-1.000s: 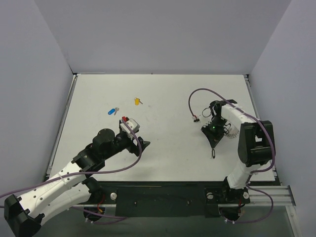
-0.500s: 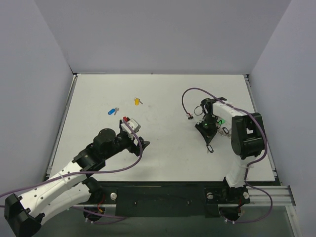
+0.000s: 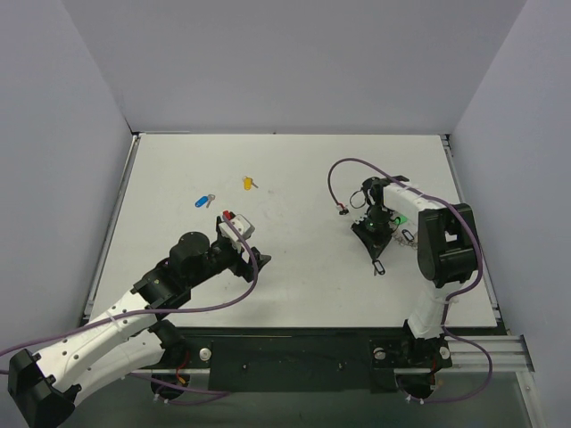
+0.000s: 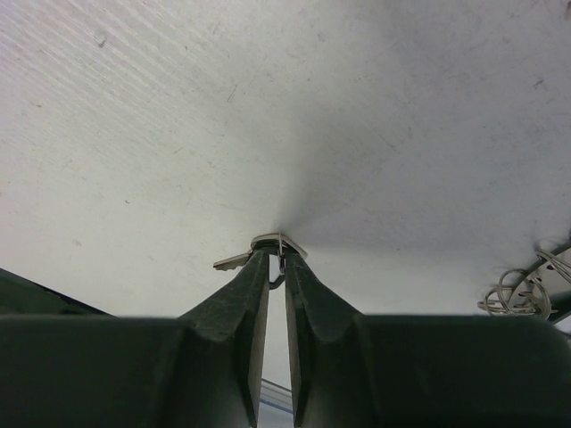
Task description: Put the keys on the keyring
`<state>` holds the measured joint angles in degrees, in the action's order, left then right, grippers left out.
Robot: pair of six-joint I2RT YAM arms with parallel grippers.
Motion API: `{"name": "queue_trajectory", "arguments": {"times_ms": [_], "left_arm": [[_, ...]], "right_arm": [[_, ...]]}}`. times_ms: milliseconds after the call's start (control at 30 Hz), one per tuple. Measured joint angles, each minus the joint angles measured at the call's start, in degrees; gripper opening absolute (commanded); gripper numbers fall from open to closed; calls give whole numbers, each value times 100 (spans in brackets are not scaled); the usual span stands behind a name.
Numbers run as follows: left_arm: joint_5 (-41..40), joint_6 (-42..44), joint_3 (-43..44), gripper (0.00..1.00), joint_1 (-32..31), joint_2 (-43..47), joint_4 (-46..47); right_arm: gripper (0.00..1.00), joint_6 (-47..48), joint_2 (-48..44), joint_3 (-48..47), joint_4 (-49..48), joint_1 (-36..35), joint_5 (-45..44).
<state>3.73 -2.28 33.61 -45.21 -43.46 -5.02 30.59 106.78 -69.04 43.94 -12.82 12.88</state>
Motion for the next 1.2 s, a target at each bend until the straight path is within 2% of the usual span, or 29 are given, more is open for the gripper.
{"name": "queue_trajectory", "arguments": {"times_ms": [267, 433, 800, 900, 1067, 1200], "left_arm": [[0, 2, 0, 89, 0, -11, -2], [0, 0, 0, 89, 0, -11, -2], [2, -48, 4, 97, 24, 87, -20], [-11, -46, 168, 97, 129, -26, -321], [-9, -59, 302, 97, 494, -269, -481], [-72, -46, 319, 97, 739, -398, -719]], "right_arm": [[23, -61, -15, 0, 0, 11, 2], [26, -57, -352, -2, 9, 168, 107], [31, 149, -1821, -85, 79, 1718, 1309], [34, -74, -2048, -74, -98, 2284, 1834], [35, -756, -1980, -42, -629, 2935, 2253], [35, -1069, -1563, -50, -800, 2964, 2118]]}}
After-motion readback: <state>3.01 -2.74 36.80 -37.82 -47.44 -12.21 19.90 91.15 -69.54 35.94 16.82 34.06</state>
